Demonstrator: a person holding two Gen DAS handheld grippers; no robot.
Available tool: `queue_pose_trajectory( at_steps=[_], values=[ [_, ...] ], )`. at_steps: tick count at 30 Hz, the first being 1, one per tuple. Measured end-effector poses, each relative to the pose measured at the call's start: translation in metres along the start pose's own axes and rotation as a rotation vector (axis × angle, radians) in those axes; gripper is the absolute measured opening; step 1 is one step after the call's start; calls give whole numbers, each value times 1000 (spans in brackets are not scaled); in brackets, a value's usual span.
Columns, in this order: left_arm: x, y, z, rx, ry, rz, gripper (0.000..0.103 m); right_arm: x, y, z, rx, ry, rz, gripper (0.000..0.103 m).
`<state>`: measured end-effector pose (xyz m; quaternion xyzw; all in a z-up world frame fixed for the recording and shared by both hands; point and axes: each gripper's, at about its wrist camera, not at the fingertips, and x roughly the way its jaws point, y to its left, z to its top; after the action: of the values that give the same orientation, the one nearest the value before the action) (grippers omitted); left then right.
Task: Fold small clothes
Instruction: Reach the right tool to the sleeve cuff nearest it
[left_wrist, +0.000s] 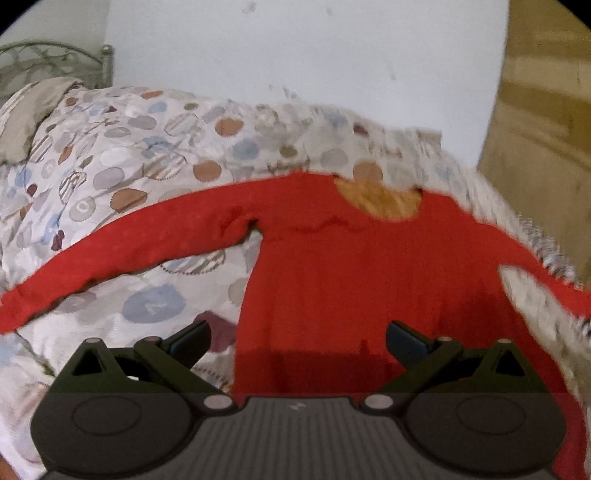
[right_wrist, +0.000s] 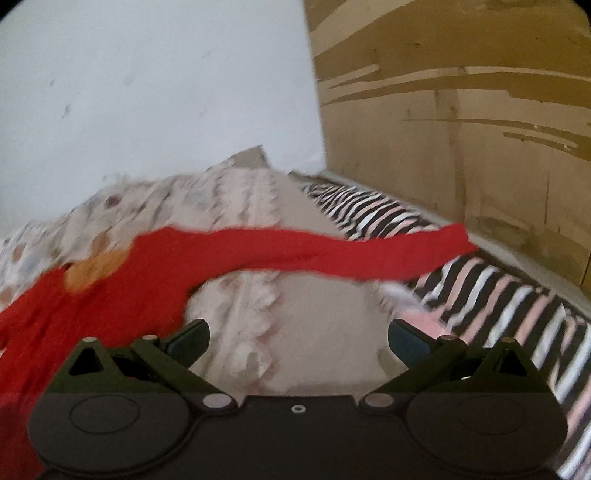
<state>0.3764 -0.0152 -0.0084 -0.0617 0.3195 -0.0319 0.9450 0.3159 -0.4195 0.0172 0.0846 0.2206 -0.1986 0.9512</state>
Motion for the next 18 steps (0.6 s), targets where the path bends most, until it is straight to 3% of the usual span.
queue_pose_trajectory(
  at_steps=[3,7,11,16,18],
  values=[
    [9,-1,-3,-6,1,-3,103,38,-35,20,63,-23,6,103],
    [27,-7,-10,69,53,38,103,90,-80,38,145,-5,11,103],
    [32,-2,-15,84,66,69,103,131,-107,49,170,22,-184,102],
    [33,14,-14,50,84,102,103,155,-151,52,429,26,-268,86],
    [32,19,-13,35,85,110,103,161,-161,50,490,-1,-288,86]
  ],
)
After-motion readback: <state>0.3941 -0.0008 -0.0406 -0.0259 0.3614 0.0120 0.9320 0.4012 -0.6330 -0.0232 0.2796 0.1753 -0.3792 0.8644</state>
